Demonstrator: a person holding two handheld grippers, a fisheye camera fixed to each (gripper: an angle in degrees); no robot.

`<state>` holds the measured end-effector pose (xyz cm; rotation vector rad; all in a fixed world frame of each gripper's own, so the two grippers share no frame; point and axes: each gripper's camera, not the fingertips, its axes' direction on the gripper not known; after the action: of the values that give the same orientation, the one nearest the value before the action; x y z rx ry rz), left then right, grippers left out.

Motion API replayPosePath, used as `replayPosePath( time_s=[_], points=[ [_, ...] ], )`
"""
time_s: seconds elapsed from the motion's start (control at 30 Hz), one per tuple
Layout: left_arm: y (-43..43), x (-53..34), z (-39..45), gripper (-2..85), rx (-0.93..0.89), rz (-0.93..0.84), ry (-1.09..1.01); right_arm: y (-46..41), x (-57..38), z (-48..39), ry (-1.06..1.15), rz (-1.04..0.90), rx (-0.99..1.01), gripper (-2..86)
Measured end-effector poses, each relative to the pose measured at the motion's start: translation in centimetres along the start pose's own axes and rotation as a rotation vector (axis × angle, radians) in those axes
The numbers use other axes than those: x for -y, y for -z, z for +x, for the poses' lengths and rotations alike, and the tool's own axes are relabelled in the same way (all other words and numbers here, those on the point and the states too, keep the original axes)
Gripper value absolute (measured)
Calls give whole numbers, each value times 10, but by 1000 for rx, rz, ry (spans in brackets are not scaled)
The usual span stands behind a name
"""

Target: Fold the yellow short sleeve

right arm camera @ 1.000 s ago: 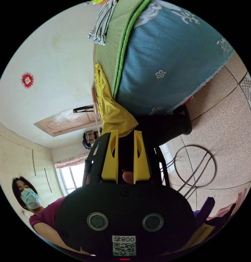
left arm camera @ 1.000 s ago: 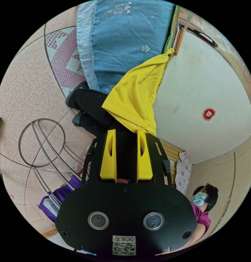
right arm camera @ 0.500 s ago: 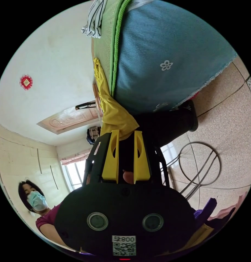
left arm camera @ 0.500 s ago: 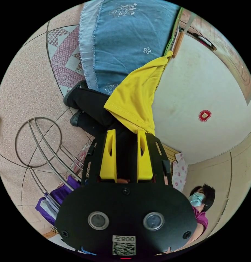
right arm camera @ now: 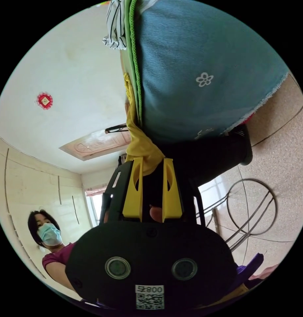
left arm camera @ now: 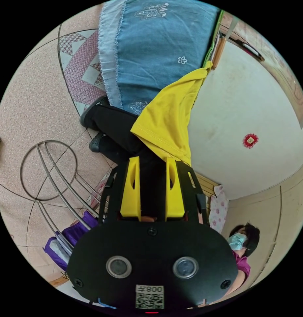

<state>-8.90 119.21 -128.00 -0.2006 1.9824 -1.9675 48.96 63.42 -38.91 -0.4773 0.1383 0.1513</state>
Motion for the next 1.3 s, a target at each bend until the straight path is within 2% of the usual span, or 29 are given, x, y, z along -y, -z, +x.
replayPosePath(
  time_s=[0.3, 0.6, 1.07, 1.2, 1.3],
  points=[
    [-10, 9, 11, 118, -23, 14, 7, 8, -8, 10, 73, 22, 89, 33],
    [-11, 34, 12, 116, -66, 70, 16, 32, -22, -18, 168, 41, 104, 19],
    [-49, 85, 9, 124, -318, 104, 57, 65, -24, -42, 196, 62, 45, 17],
    [-60, 97, 23, 101, -367, 76, 29, 77, -24, -37, 184, 78, 43, 16],
    [-61, 101, 37, 46, -420, 80, -18, 88, -25, -33, 177, 87, 48, 16]
  ],
)
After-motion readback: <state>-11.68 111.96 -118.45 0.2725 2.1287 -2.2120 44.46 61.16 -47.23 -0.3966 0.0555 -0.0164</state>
